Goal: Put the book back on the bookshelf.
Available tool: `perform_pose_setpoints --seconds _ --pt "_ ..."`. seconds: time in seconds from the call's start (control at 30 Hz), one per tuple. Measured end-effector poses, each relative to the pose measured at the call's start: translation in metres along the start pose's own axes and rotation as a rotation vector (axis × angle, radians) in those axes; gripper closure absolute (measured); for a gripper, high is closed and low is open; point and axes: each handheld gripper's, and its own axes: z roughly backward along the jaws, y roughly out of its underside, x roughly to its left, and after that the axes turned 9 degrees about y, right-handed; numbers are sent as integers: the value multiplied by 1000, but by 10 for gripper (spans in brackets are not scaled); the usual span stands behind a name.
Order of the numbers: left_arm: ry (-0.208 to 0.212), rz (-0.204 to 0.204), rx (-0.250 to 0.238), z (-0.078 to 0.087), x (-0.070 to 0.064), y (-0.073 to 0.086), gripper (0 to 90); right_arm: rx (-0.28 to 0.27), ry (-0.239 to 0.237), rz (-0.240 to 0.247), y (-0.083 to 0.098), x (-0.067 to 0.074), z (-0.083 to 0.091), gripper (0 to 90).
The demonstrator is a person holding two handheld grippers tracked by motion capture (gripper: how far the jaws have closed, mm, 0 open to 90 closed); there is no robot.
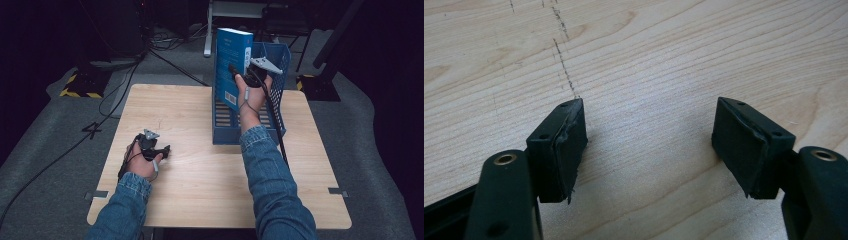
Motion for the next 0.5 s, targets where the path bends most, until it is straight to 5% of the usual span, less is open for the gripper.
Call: perform_pose_setpoints --seconds 0.23,0.5 --pt "2 1 0 0 0 0 304 -8 12 31 11 6 -11 614" --pt "2 2 0 0 0 0 304 65 50 74 31 14 -25 609"
